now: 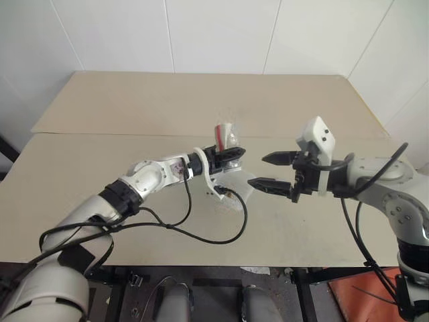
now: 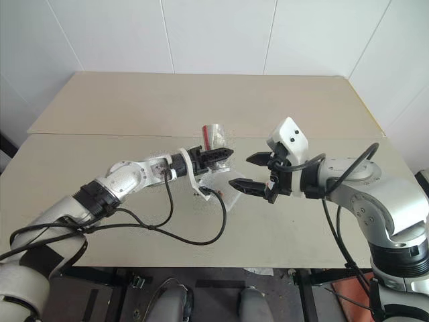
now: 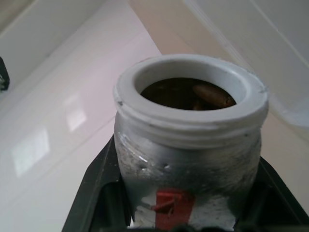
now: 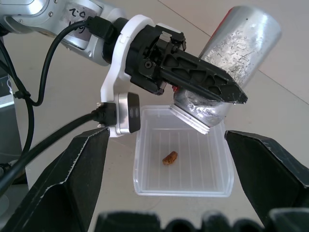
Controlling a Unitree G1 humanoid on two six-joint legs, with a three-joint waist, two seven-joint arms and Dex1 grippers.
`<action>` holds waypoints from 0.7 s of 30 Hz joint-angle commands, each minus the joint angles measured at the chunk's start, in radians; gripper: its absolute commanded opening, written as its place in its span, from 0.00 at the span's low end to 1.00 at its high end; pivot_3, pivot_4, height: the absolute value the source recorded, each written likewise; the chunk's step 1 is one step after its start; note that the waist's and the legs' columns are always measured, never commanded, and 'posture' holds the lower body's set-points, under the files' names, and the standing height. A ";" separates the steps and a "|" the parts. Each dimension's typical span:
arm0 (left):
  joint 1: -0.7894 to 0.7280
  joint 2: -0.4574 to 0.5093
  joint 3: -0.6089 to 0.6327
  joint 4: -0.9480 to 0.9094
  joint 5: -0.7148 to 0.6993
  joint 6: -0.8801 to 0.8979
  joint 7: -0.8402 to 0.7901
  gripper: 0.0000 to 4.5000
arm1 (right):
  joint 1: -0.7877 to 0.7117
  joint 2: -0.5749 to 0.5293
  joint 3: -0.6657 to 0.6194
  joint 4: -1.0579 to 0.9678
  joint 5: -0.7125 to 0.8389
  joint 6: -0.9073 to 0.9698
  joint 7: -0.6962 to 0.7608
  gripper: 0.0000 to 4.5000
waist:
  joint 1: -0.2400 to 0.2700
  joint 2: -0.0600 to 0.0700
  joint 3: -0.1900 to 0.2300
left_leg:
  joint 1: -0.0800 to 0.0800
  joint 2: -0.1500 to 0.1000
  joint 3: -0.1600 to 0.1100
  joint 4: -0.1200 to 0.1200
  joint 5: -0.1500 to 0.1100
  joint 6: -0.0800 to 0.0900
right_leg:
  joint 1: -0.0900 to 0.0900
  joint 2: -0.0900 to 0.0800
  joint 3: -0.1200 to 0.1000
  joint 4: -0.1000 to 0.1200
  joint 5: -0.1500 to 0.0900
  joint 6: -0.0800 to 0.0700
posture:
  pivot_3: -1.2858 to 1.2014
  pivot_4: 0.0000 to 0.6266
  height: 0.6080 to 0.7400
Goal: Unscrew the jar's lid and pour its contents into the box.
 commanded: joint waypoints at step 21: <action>0.205 -0.318 0.831 -0.158 -1.290 0.901 -0.742 0.44 | -0.011 -0.009 -0.009 0.004 -0.005 -0.043 0.031 0.99 | -0.008 0.000 0.000 | 0.001 0.000 -0.001 0.002 0.000 0.000 | 0.002 0.001 -0.001 -0.001 0.000 0.000 | 0.52 0.24 1.00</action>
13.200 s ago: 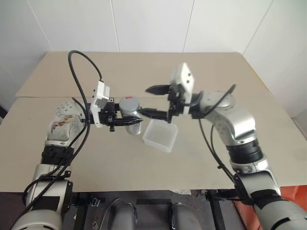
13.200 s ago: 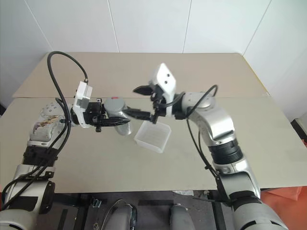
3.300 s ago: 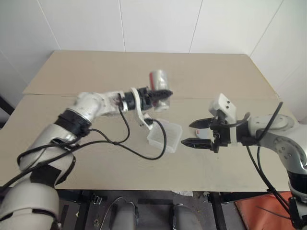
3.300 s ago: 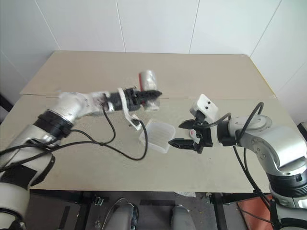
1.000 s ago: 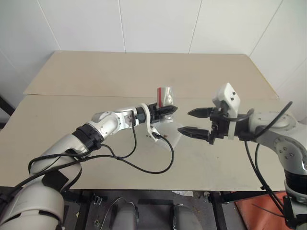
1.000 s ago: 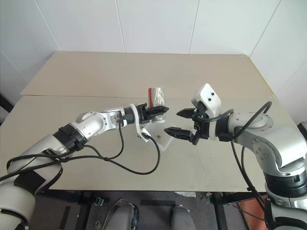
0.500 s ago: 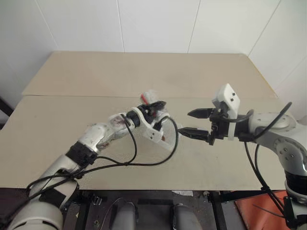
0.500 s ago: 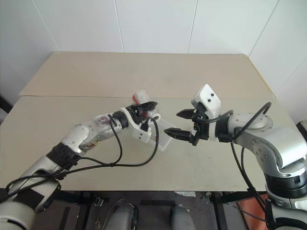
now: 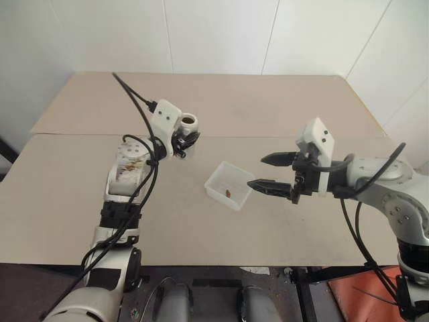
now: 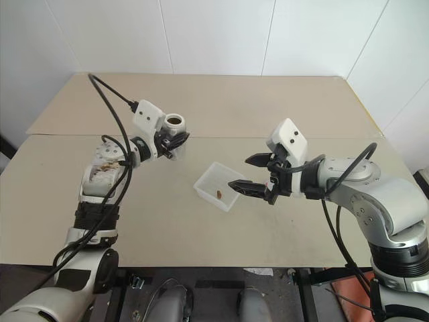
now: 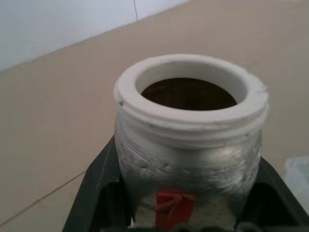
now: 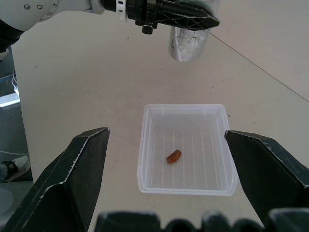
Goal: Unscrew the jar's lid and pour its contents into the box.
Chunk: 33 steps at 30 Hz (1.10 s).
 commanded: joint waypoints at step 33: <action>0.889 0.604 0.488 -0.536 -0.576 -0.144 -0.657 0.99 | 0.115 -0.045 -0.050 -0.032 -0.021 -0.096 0.058 1.00 | -0.018 0.001 0.000 | 0.004 0.003 0.002 -0.003 0.000 0.000 | 0.000 0.001 0.002 -0.001 -0.001 -0.001 | 0.52 0.24 1.00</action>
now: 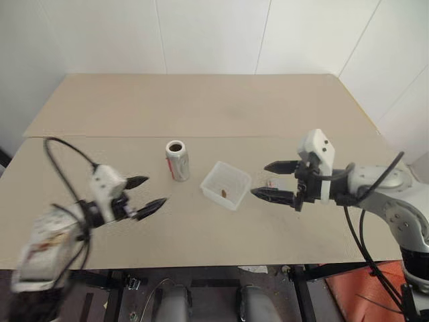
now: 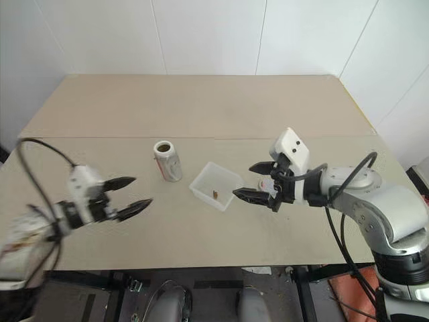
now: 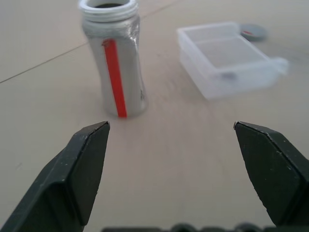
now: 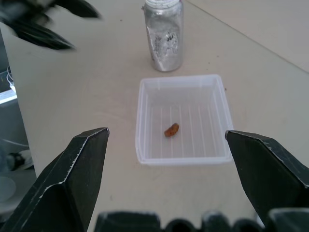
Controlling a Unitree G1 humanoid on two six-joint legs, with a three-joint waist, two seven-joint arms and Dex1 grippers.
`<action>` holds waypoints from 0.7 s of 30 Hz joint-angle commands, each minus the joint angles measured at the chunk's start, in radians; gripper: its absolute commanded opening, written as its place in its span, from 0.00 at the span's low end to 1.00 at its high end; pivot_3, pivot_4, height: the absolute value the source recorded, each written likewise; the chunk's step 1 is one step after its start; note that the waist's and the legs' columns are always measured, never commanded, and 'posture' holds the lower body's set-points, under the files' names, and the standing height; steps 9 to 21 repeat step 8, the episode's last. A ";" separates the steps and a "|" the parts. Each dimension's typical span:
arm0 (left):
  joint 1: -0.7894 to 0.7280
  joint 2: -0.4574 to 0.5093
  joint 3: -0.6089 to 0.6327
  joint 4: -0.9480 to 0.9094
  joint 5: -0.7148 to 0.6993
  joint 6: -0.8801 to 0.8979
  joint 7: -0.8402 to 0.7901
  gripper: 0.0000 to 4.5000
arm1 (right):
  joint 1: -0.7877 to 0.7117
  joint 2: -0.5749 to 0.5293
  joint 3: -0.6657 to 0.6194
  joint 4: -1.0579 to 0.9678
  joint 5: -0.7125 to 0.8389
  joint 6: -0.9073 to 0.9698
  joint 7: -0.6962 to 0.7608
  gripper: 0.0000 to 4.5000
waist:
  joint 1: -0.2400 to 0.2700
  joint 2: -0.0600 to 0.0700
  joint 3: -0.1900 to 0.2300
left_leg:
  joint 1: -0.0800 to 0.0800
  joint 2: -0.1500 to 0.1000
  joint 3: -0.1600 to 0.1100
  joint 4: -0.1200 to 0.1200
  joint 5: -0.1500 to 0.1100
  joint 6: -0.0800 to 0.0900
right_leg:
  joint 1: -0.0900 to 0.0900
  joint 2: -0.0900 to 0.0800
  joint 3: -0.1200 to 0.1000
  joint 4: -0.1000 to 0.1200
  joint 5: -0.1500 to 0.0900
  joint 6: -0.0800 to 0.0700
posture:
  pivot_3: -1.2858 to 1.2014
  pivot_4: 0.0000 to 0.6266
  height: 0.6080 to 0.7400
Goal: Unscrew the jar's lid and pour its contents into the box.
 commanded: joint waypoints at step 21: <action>0.075 0.128 0.221 0.097 -0.060 -0.177 -0.237 0.99 | 0.062 -0.037 -0.067 -0.003 -0.026 -0.117 0.054 1.00 | 0.020 0.000 -0.001 | 0.005 0.000 0.001 -0.001 0.000 0.000 | 0.006 -0.001 -0.001 -0.002 -0.001 -0.001 | 0.52 0.24 1.00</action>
